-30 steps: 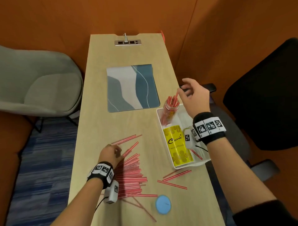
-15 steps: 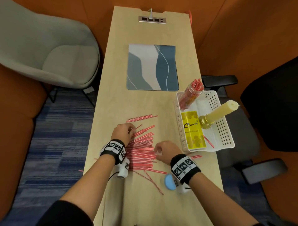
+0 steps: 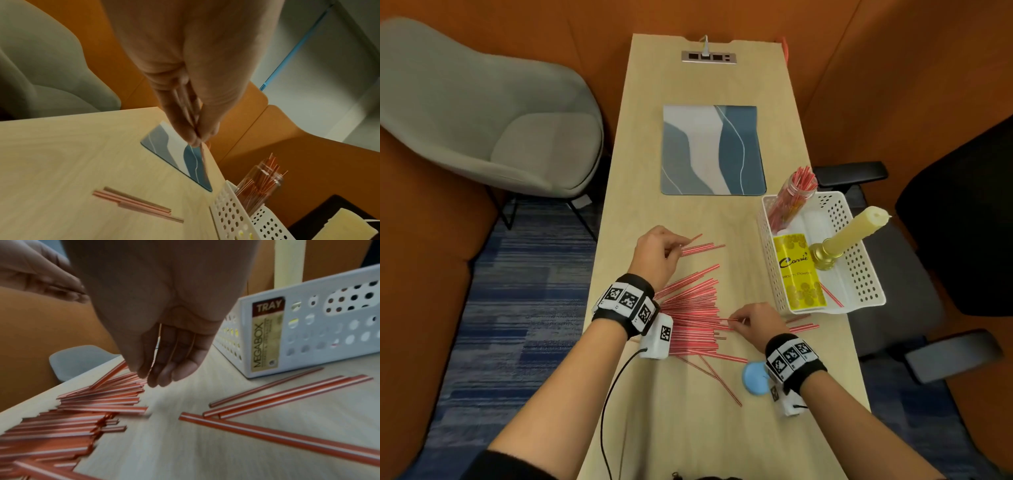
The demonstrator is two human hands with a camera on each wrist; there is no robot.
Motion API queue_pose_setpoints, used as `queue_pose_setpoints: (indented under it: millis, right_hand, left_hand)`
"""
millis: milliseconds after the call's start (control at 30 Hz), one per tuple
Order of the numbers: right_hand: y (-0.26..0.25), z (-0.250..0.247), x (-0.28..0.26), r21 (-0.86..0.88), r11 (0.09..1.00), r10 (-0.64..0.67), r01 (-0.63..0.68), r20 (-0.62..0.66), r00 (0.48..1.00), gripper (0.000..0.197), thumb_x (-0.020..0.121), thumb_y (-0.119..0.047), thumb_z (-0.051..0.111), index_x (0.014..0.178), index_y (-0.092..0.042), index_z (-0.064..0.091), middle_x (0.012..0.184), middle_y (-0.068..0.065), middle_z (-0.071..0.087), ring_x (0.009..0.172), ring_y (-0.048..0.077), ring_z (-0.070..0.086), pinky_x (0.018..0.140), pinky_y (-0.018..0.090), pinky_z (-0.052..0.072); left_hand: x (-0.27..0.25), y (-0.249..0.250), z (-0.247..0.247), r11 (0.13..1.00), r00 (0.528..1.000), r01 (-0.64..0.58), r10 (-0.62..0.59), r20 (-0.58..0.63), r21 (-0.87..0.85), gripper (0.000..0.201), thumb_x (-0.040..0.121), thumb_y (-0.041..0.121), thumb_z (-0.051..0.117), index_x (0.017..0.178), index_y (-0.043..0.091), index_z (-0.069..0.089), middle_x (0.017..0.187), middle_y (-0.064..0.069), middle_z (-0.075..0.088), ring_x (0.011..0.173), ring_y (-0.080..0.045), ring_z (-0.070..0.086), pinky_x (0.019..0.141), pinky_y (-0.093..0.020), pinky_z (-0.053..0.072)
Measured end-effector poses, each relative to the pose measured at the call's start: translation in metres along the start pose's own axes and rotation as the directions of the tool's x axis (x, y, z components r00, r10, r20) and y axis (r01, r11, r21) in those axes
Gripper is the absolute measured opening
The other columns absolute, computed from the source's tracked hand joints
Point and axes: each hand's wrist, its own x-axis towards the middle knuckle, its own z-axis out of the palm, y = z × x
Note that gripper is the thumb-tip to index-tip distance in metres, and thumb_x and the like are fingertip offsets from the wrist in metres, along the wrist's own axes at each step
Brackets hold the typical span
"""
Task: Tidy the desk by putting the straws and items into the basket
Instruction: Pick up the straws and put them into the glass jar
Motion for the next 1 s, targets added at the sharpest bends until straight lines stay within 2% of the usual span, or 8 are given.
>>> queue_pose_setpoints:
  millis: [200, 333, 467, 567, 667, 767, 900, 1000]
  right_hand:
    - [0.008, -0.014, -0.014, 0.172, 0.985, -0.030, 0.031, -0.007, 1.000, 0.024, 0.098, -0.028, 0.057, 0.108, -0.015, 0.076, 0.090, -0.005, 0.073, 0.067, 0.000, 0.059, 0.077, 0.021, 0.049]
    - [0.018, -0.015, -0.021, 0.271, 0.962, -0.006, 0.015, -0.032, 0.999, 0.029, 0.100, -0.030, 0.053, 0.103, -0.012, 0.075, 0.086, 0.000, 0.074, 0.072, 0.017, 0.068, 0.077, 0.036, 0.057]
    - [0.025, -0.016, -0.025, 0.328, 0.944, -0.020, 0.033, -0.041, 0.999, 0.028, 0.101, -0.027, 0.052, 0.107, -0.011, 0.074, 0.088, 0.001, 0.072, 0.077, 0.019, 0.067, 0.077, 0.037, 0.058]
    - [0.021, -0.030, -0.027, 0.306, 0.946, -0.072, 0.106, -0.120, 0.990, 0.027, 0.100, -0.029, 0.053, 0.105, -0.014, 0.075, 0.086, 0.001, 0.070, 0.074, 0.016, 0.063, 0.073, 0.034, 0.053]
    - [0.010, -0.063, -0.026, 0.360, 0.913, -0.080, 0.193, -0.305, 0.949, 0.023, 0.097, -0.034, 0.058, 0.103, -0.022, 0.076, 0.086, -0.004, 0.072, 0.066, 0.015, 0.061, 0.068, 0.038, 0.054]
    - [-0.007, -0.112, -0.020, 0.357, 0.882, -0.095, 0.309, -0.509, 0.856, 0.019, 0.096, -0.029, 0.060, 0.097, -0.021, 0.077, 0.083, -0.009, 0.072, 0.061, 0.015, 0.061, 0.059, 0.035, 0.052]
    - [-0.024, -0.184, -0.004, 0.252, 0.903, -0.126, 0.349, -0.621, 0.773, 0.031, 0.101, -0.032, 0.051, 0.087, -0.014, 0.072, 0.060, -0.014, 0.056, 0.056, 0.005, 0.052, 0.055, 0.023, 0.042]
    - [-0.023, -0.222, 0.012, 0.213, 0.911, -0.123, 0.353, -0.677, 0.726, 0.034, 0.103, -0.030, 0.044, 0.105, -0.013, 0.073, 0.067, -0.017, 0.059, 0.063, 0.007, 0.059, 0.064, 0.027, 0.048]
  left_hand:
    - [0.024, 0.046, -0.002, 0.991, 0.995, -0.006, -0.008, -0.103, -0.133, 0.014, 0.081, 0.009, 0.076, 0.091, 0.019, 0.077, 0.076, 0.008, 0.072, 0.070, -0.007, 0.067, 0.073, -0.015, 0.055]
    - [0.049, 0.076, -0.001, 0.984, 0.993, -0.056, 0.037, -0.111, -0.170, 0.012, 0.083, 0.006, 0.073, 0.091, 0.013, 0.077, 0.077, 0.003, 0.073, 0.072, -0.006, 0.068, 0.073, -0.012, 0.054]
    - [0.068, 0.065, 0.013, 0.998, 0.999, 0.054, -0.054, 0.010, -0.025, 0.013, 0.080, 0.007, 0.072, 0.085, 0.018, 0.077, 0.074, 0.007, 0.071, 0.072, -0.011, 0.068, 0.078, -0.022, 0.057]
    - [0.070, 0.036, 0.030, 0.959, 0.968, 0.204, -0.228, 0.105, 0.198, 0.014, 0.078, 0.011, 0.076, 0.088, 0.021, 0.075, 0.084, 0.003, 0.072, 0.078, -0.014, 0.066, 0.082, -0.024, 0.053]
    - [0.057, -0.003, 0.048, 0.846, 0.885, 0.398, -0.455, 0.094, 0.355, 0.025, 0.075, 0.025, 0.082, 0.098, 0.019, 0.072, 0.100, -0.003, 0.071, 0.087, -0.021, 0.065, 0.080, -0.026, 0.051]
    - [0.035, -0.031, 0.067, 0.751, 0.795, 0.538, -0.603, 0.066, 0.383, 0.040, 0.070, 0.042, 0.085, 0.092, 0.013, 0.067, 0.089, -0.005, 0.067, 0.080, -0.025, 0.063, 0.072, -0.030, 0.054]
    - [0.023, -0.050, 0.084, 0.739, 0.785, 0.599, -0.618, -0.043, 0.310, 0.022, 0.076, 0.021, 0.081, 0.093, 0.013, 0.069, 0.093, -0.010, 0.072, 0.086, -0.030, 0.068, 0.076, -0.034, 0.056]
    - [0.031, -0.057, 0.088, 0.738, 0.771, 0.631, -0.632, -0.083, 0.239, 0.015, 0.081, 0.006, 0.069, 0.093, 0.013, 0.073, 0.096, -0.015, 0.073, 0.087, -0.033, 0.068, 0.077, -0.034, 0.057]
